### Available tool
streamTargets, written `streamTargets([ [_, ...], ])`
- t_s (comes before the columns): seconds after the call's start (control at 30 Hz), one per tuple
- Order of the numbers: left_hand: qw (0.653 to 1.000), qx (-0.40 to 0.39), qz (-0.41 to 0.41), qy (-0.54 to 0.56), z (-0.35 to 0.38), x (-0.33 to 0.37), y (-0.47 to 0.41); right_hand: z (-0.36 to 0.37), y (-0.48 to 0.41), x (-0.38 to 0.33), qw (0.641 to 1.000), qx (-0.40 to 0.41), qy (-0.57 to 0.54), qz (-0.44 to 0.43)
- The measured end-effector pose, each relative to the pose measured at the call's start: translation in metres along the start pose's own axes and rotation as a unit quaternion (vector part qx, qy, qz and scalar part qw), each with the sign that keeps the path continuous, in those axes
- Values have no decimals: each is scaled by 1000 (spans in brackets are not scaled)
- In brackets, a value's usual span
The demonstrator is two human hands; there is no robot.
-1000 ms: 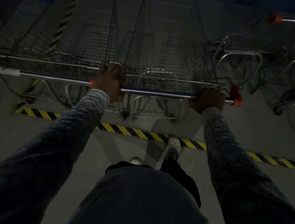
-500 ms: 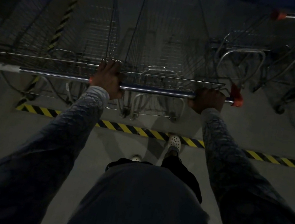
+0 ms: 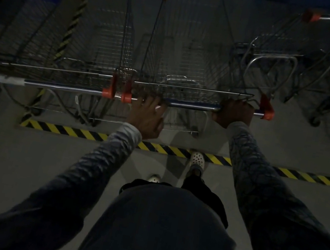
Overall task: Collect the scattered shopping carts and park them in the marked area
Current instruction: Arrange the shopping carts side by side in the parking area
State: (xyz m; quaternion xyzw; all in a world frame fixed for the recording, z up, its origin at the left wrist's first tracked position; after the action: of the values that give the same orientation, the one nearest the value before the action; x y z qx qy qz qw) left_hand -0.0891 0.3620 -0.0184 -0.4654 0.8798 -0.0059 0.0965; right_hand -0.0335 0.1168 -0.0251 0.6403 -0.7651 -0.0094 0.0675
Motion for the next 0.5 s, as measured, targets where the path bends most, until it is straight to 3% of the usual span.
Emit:
streamTargets([
  [0.17, 998, 40, -54, 8, -11, -21, -7, -2, 0, 0, 1000, 0, -8, 8],
  [0.3, 994, -21, -108, -22, 1, -78, -10, -2, 1, 0, 1000, -7, -7, 11],
  [0.5, 991, -97, -76, -45, 17, -100, -15, -4, 2, -2, 1000, -10, -7, 16],
])
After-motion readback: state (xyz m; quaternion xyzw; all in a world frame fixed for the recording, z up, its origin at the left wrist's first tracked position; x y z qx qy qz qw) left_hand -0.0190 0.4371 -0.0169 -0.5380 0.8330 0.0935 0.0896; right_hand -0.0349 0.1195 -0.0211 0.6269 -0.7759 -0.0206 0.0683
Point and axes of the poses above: each hand's wrist, its own y-axis away from the middle knuckle, its own z-axis out of the palm, x = y × z, the point moved 9 cm from there along -y, towards the middle knuckle, and after that the axes turned 4 degrees about z, right-handed, at the moved point
